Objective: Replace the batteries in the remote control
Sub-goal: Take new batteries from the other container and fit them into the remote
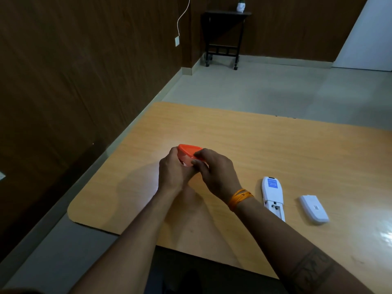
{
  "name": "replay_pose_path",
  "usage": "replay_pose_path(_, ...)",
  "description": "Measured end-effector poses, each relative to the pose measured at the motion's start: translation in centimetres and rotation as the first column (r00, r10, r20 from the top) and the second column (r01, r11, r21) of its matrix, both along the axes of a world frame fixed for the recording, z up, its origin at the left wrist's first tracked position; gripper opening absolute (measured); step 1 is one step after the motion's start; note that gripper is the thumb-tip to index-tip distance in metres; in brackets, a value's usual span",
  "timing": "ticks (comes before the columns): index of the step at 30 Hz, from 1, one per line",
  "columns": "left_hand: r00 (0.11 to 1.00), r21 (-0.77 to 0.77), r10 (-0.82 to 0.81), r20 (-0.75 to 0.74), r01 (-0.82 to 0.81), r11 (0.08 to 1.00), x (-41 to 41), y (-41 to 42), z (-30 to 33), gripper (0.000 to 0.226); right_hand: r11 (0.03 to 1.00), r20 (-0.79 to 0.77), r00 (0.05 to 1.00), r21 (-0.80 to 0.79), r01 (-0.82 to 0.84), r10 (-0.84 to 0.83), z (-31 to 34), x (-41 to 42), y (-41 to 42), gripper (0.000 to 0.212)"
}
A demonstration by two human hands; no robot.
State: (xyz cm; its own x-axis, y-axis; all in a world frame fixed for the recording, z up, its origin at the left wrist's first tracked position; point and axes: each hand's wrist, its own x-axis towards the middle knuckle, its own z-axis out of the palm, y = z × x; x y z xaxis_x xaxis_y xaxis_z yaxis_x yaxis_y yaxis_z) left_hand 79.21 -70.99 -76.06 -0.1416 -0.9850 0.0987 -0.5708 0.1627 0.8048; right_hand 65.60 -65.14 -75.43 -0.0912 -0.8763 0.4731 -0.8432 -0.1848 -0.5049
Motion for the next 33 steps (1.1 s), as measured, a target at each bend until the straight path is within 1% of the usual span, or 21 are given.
replay_pose_path(4, 1.0, -0.005, -0.016, -0.002, 0.016, 1.0, 0.4, 0.3, 0.0, 0.068, 1.0, -0.063, 0.998, -0.019, 0.004, -0.006, 0.2, 0.6, 0.2, 0.021)
replay_pose_path(7, 0.999, -0.015, -0.041, 0.001, 0.041, 0.999, 0.5, 0.6, 0.2, 0.074, 0.997, -0.034, 0.997, -0.037, 0.061, -0.062, 1.0, 0.2, -0.2, 0.021)
replay_pose_path(10, 0.998, -0.019, -0.063, -0.015, 0.063, 0.998, 0.7, 0.8, 0.2, 0.078, 0.998, -0.048, 0.997, -0.017, 0.059, -0.06, 1.7, -0.2, -0.6, 0.023)
replay_pose_path(11, 0.997, -0.015, -0.069, -0.025, 0.069, 0.997, 0.9, 0.8, 0.2, 0.077, 0.997, -0.026, 0.997, -0.035, 0.067, -0.068, 1.9, -0.4, -0.8, 0.023)
replay_pose_path(14, 0.994, 0.002, -0.09, -0.062, 0.09, 0.996, 1.5, 0.8, -0.1, 0.079, 0.985, 0.109, 0.986, -0.105, 0.138, -0.126, 2.2, -1.8, -1.4, 0.022)
replay_pose_path(16, 0.995, 0.006, -0.085, -0.058, 0.085, 0.996, 1.7, 0.7, -0.4, 0.08, 0.981, 0.173, 0.975, -0.111, 0.161, -0.141, 2.3, -3.0, -1.8, 0.022)
replay_pose_path(18, 0.995, 0.007, -0.091, -0.04, 0.092, 0.996, 1.7, 0.5, -0.8, 0.081, 0.984, 0.195, 0.973, -0.099, 0.147, -0.125, 2.2, -3.3, -2.0, 0.018)
replay_pose_path(21, 0.997, 0.008, -0.072, 0.034, 0.072, 0.997, 1.7, 0.1, -1.1, 0.084, 0.993, 0.215, 0.972, -0.051, 0.108, -0.094, 0.8, -3.3, -1.9, 0.021)
replay_pose_path(23, 0.994, -0.009, -0.039, 0.098, 0.04, 0.999, 1.8, -0.1, -1.5, 0.089, 0.993, 0.205, 0.972, -0.006, 0.115, -0.112, -0.6, -3.5, -1.7, 0.019)
replay_pose_path(25, 0.99, -0.028, -0.015, 0.14, 0.019, 0.999, 1.9, -0.1, -1.7, 0.092, 0.991, 0.193, 0.973, 0.004, 0.131, -0.13, -1.6, -3.8, -1.5, 0.014)
replay_pose_path(29, 0.987, -0.01, -0.003, 0.161, 0.005, 1.0, 2.0, -0.5, -2.1, 0.088, 0.974, 0.24, 0.951, -0.067, 0.218, -0.196, -1.6, -4.2, -1.6, 0.013)
replay_pose_path(31, 0.982, -0.003, -0.006, 0.188, 0.006, 1.0, 2.1, -0.7, -2.3, 0.089, 0.95, 0.303, 0.92, -0.111, 0.291, -0.247, -1.1, -4.7, -1.9, 0.016)
replay_pose_path(33, 0.978, 0.006, 0.007, 0.207, -0.009, 1.0, 2.2, -0.6, -2.4, 0.093, 0.928, 0.377, 0.88, -0.115, 0.355, -0.29, -0.6, -5.4, -1.9, 0.022)
